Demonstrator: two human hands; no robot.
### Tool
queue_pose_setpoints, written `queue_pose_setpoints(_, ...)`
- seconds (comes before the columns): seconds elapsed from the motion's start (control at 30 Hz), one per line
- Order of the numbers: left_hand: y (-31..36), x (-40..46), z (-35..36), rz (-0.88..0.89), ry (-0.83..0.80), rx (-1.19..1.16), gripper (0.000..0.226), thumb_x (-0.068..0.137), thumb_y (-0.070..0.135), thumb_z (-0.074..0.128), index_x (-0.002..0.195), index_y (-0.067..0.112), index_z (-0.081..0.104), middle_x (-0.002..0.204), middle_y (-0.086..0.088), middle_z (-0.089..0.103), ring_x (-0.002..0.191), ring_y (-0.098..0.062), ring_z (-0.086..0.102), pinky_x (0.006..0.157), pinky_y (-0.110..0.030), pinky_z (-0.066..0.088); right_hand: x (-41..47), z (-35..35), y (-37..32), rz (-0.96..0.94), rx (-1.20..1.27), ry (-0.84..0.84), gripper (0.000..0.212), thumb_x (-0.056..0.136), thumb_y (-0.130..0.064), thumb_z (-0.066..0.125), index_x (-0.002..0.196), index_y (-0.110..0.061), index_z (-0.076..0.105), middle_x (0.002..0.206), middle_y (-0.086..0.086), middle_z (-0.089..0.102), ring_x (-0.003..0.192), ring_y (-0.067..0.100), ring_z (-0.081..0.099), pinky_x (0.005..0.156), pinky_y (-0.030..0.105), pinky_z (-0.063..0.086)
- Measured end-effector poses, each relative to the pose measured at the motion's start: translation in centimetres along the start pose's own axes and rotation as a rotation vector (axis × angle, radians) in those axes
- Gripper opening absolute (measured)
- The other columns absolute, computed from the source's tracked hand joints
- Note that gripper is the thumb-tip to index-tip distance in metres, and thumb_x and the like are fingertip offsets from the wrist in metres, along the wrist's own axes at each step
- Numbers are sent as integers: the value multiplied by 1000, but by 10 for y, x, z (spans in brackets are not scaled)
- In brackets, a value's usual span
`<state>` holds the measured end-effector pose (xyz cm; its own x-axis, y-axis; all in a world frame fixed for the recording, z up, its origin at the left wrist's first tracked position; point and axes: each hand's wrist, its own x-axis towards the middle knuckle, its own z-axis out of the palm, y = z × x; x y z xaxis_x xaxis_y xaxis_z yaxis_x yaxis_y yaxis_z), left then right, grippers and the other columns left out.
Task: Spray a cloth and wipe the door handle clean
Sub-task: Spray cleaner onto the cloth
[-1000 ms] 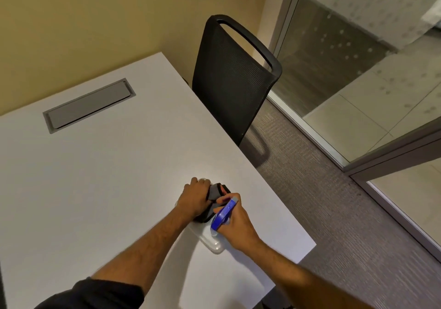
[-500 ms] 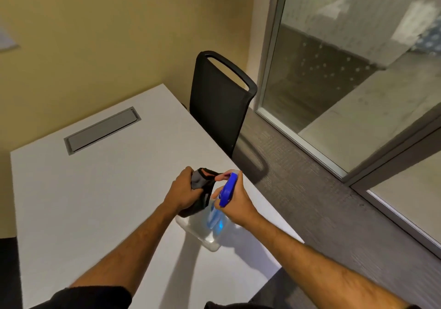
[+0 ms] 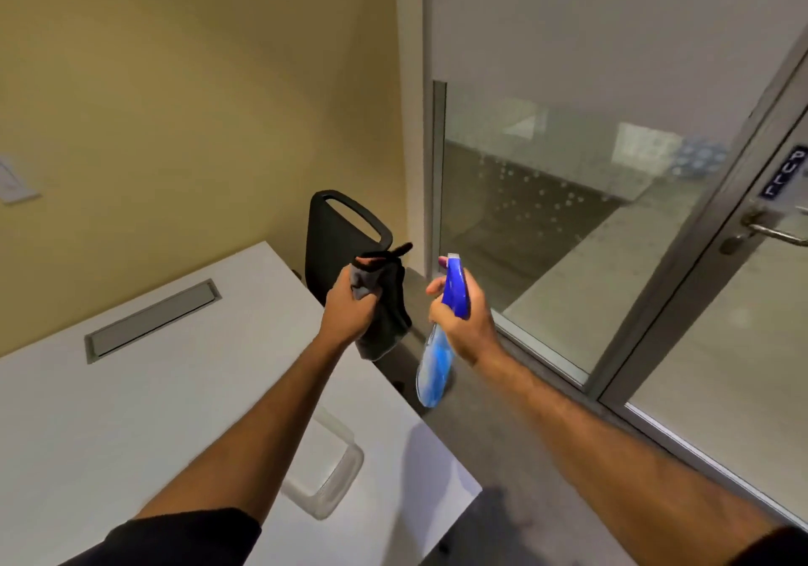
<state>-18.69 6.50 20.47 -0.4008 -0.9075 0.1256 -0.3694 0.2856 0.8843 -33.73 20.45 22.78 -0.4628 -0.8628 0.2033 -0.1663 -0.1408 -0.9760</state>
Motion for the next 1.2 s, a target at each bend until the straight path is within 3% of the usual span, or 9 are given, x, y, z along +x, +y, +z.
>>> queue_pose_setpoints(0.1,44,7,30,-31,72,-190,46,90,21,61,135,24,54,128,-1,64,119,-22,60,105,-47,49,0,-41,-20,-70,51,49,36,81,-13,60,110,-34,62,80,1,65,56,13,56,54,28,50)
queue_pose_setpoints(0.23,87,15,65,-161,141,-533,44,91,30,70,133,20,61,126,-4,70,116,-23,66,107,-50,50,-5,-81,-31,-87,31,47,2,78,-20,65,79,-21,66,54,-2,57,43,17,52,47,29,45)
queue_pose_setpoints(0.37,115,19,93,-196,134,-669,31,91,37,70,118,24,67,119,-4,73,112,-24,69,104,-51,52,-14,-111,-32,-70,-31,30,8,78,-17,63,73,-11,64,59,16,61,41,18,54,45,26,46)
queue_pose_setpoints(0.43,122,21,103,-223,121,-697,37,89,42,70,121,23,67,118,-3,74,110,-23,70,103,-50,53,-18,-122,-29,-40,-47,22,13,81,-14,62,71,-6,63,64,21,64,43,20,56,46,29,47)
queue_pose_setpoints(0.53,127,22,114,-264,84,-726,49,86,49,70,126,21,65,118,-3,74,109,-23,70,101,-47,54,-23,-132,-25,10,-61,-5,14,83,-11,62,70,-8,64,65,22,66,45,19,60,46,28,48)
queue_pose_setpoints(0.73,129,26,126,-279,82,-734,45,91,45,69,128,19,64,118,-5,74,109,-23,70,98,-43,55,-30,-144,-15,90,-67,-119,15,82,-16,62,68,-10,64,61,9,66,49,18,61,47,30,50)
queue_pose_setpoints(1.03,132,29,124,-278,89,-702,40,94,43,66,128,23,60,119,-1,72,110,-20,67,95,-41,52,-31,-148,-10,152,-70,-78,16,84,-11,61,69,-7,62,60,13,63,47,20,61,47,31,51)
queue_pose_setpoints(1.1,132,29,124,-280,88,-676,34,93,42,66,124,26,61,120,-1,70,110,-20,66,96,-41,52,-27,-145,-15,127,-71,-45,15,86,-10,63,73,-4,64,64,14,67,48,23,63,48,31,53)
queue_pose_setpoints(1.2,132,29,125,-275,81,-647,18,94,41,66,108,31,62,115,0,71,107,-19,67,84,-36,53,-20,-143,-24,94,-83,-37,16,89,-12,62,78,0,65,69,15,70,50,27,64,48,31,53)
